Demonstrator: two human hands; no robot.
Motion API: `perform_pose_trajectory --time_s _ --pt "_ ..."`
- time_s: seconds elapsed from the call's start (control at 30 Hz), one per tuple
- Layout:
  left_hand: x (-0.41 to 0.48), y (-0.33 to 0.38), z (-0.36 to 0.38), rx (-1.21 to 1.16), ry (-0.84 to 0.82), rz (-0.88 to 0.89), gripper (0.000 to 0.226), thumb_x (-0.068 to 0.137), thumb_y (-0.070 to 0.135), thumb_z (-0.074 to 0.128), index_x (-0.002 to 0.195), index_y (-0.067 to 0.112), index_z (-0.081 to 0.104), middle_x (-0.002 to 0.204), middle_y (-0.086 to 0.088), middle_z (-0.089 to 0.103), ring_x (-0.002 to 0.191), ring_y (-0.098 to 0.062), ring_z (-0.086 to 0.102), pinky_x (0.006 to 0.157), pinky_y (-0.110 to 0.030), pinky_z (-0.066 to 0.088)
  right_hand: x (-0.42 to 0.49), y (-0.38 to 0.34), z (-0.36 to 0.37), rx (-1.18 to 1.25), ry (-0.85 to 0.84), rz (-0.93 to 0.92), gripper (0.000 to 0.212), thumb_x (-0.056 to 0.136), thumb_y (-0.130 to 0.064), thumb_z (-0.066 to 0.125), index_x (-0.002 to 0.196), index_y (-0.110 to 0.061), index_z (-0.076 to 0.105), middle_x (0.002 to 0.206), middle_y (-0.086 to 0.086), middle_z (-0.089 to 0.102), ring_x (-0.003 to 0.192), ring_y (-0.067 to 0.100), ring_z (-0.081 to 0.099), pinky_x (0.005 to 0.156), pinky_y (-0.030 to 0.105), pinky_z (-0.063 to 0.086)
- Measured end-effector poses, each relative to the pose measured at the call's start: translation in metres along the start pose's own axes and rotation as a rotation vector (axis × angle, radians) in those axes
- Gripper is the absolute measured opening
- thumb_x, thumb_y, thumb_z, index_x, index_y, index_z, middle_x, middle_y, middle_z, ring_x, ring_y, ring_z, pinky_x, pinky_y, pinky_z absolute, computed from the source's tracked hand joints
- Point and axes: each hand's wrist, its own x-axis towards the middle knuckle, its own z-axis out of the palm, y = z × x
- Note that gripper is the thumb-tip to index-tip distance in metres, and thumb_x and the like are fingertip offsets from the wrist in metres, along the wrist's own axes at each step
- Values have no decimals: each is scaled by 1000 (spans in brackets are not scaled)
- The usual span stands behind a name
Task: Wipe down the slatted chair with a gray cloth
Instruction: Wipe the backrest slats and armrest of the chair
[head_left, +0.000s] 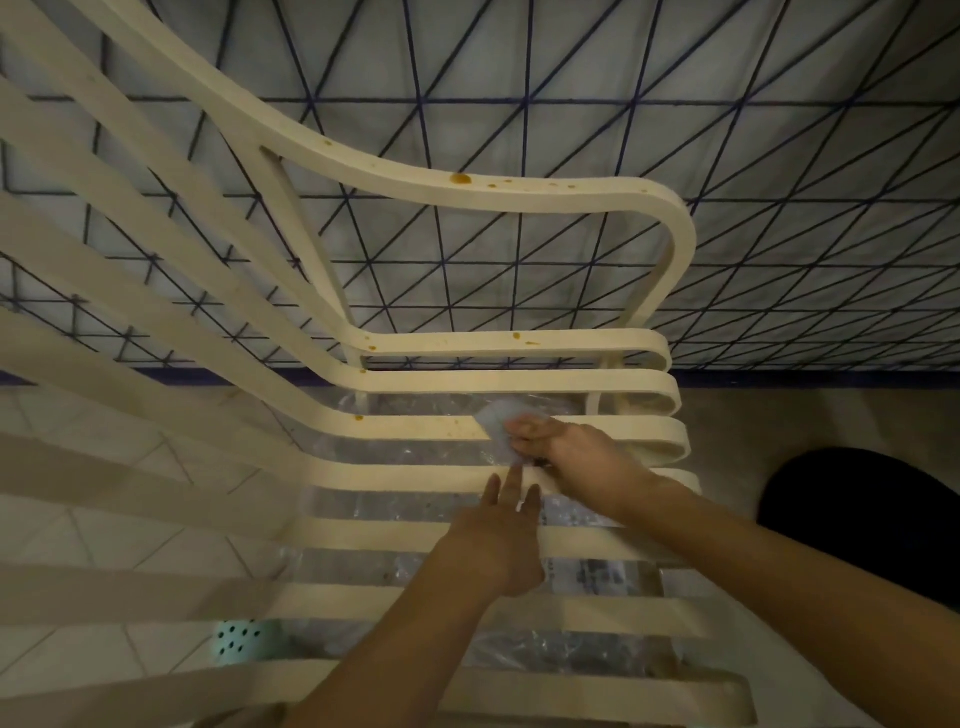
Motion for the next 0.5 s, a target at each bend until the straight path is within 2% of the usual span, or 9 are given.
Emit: perform_pose_trajectory --time_s 0.07,0.13,0.2,0.23,0.27,0.33,0.4,0.43,0.5 --pt "0 0 0 -12 -3 6 84 98 32 49 153 20 -14 154 1 -35 147 -26 -18 116 -55 16 3 8 -10 62 19 14 52 79 13 60 126 -6 60 144 11 47 135 25 43 116 38 31" --pt "0 0 2 -20 3 16 85 98 32 50 153 20 -13 154 2 -35 147 -25 -17 116 -55 16 10 7 -12 10 18 61 54 79 11 61 129 -11 60 147 4 44 137 17 41 116 29 28" --pt "2 -7 0 -37 39 32 82 97 31 51 154 21 -7 157 4 -27 149 -23 -7 116 -50 22 24 4 -4 -29 42 88 58 80 8 61 133 -16 57 149 1 42 136 17 41 114 30 31" --pt "2 -12 -4 -62 83 32 77 97 33 51 155 21 2 161 4 -14 148 -23 7 114 -47 28 30 0 1 -29 45 84 60 79 9 60 133 -17 57 149 1 42 135 19 42 113 33 35" --pt "2 -19 -9 -99 158 28 69 96 35 51 154 21 15 162 1 6 143 -25 25 109 -44 35 34 -4 6 -23 49 68 59 79 9 60 132 -16 58 148 2 44 134 21 44 111 36 37" --pt "3 -37 -17 -211 396 17 44 96 31 50 138 19 45 139 -4 48 121 -26 51 94 -38 45 37 -14 13 41 75 17 52 80 11 58 127 -12 62 142 6 51 131 22 47 109 38 39" --pt "4 -49 -19 -286 658 -10 27 93 21 51 120 17 58 117 -4 58 109 -25 57 87 -39 47 33 -19 14 203 150 11 47 83 10 53 123 -12 65 133 5 60 123 19 54 106 34 41" --pt "6 -51 -17 -309 760 -14 28 93 20 51 120 19 58 118 -2 56 109 -23 55 89 -39 48 30 -20 12 359 176 71 47 85 9 51 124 -14 64 130 3 62 120 16 56 105 31 43" --pt "10 -44 -15 -294 849 27 37 94 23 51 131 20 51 132 0 47 118 -19 48 96 -37 46 26 -21 2 846 206 249 47 87 10 49 125 -14 62 127 3 63 116 13 58 100 30 48"
